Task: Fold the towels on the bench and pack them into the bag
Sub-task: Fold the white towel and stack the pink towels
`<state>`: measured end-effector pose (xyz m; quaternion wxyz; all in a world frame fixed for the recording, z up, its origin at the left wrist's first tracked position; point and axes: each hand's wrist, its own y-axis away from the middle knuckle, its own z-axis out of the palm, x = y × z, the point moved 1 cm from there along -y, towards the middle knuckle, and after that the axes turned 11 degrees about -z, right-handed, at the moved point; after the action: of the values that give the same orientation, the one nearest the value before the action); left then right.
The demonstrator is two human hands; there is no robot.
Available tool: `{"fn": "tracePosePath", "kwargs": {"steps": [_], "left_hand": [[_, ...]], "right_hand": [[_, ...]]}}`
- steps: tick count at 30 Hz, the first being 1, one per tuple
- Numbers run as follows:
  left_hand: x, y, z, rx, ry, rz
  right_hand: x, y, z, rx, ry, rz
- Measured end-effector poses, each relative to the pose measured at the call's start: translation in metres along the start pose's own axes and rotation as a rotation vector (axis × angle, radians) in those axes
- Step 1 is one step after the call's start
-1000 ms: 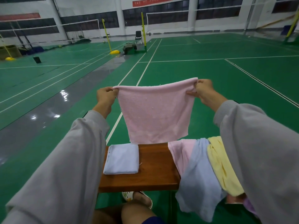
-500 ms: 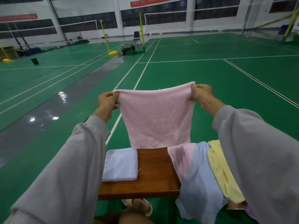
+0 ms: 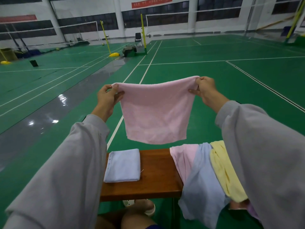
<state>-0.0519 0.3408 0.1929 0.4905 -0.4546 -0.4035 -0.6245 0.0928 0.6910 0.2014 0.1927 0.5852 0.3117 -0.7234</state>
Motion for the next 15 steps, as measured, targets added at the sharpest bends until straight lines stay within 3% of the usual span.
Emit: {"fn": "tracePosePath", "kwargs": {"steps": [10,15], "left_hand": [[-0.038,0.069,-0.044,-0.067,-0.132,-0.124],[-0.056,0.091,-0.055,-0.086,-0.211,-0.204]], "right_hand": [[0.013,0.091,-0.052,-0.104,-0.042,0.156],[0.038,0.116,-0.086,-0.391,0.108,0.47]]}}
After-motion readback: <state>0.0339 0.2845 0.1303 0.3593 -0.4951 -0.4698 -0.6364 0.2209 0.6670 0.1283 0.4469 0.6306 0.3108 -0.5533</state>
